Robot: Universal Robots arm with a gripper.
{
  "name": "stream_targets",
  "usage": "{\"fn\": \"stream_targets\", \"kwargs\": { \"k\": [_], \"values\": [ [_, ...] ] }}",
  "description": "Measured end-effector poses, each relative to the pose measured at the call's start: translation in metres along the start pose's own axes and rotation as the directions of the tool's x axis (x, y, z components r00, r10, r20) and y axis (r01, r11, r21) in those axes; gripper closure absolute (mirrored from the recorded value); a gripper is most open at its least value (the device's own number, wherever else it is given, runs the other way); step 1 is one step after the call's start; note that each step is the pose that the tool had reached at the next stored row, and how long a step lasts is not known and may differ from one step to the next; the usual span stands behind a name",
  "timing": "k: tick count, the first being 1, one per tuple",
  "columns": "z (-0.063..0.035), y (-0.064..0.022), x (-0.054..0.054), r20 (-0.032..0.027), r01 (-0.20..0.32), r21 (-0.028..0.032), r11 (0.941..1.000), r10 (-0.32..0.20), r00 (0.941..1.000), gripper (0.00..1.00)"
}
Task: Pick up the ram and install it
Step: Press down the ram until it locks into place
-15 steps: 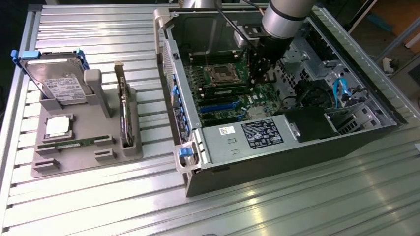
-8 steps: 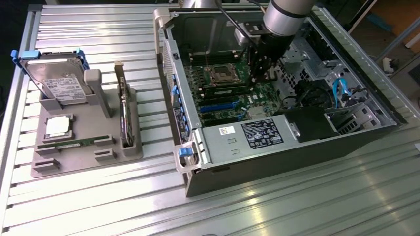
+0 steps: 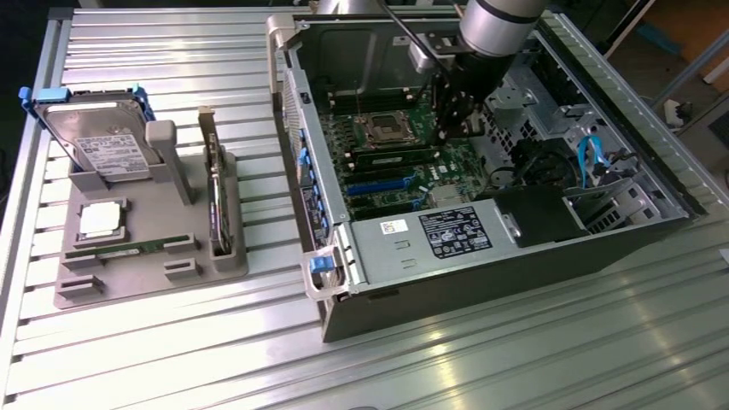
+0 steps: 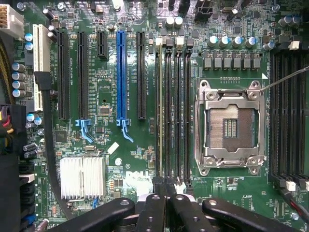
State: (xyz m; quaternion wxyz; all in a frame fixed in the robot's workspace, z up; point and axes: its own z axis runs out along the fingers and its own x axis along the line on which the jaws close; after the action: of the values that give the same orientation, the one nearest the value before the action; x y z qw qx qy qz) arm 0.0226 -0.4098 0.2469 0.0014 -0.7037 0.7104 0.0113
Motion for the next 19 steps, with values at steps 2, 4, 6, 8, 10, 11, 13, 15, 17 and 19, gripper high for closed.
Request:
{"fn": "stream_targets", "kwargs": {
  "k": [2,4,6,8,10,11,13,15,17,19],
  "values": [
    [0.0,0.0,0.0,0.0,0.0,0.0,1.0,0.0,1.0,0.89],
    [0.0,0.0001,0.0,-0.0001,0.0,0.0,1.0,0.0,1.0,0.89],
    [0.0,0.0027,0.0,-0.0002,0.0,-0.0001,1.0,0.0,1.0,0.89],
    [0.0001,0.0071,0.0,-0.0002,0.0,0.0,1.0,0.0,1.0,0.89],
    [0.0002,0.012,0.0,-0.0002,0.0,0.0,1.0,0.0,1.0,0.89],
    [0.0003,0.0149,0.0,-0.0002,0.0,0.0,1.0,0.0,1.0,0.89],
    [0.0004,0.0203,0.0,-0.0002,0.0,0.0002,1.0,0.0,1.0,0.89],
    [0.0005,0.0254,0.0,-0.0002,0.0,0.0003,1.0,0.0,1.0,0.89],
    [0.0006,0.0308,0.0,-0.0002,0.0,0.0006,1.0,0.0,1.0,0.89],
    [0.0007,0.0358,0.0,-0.0001,0.0,0.001,1.0,0.0,1.0,0.89]
  ]
}}
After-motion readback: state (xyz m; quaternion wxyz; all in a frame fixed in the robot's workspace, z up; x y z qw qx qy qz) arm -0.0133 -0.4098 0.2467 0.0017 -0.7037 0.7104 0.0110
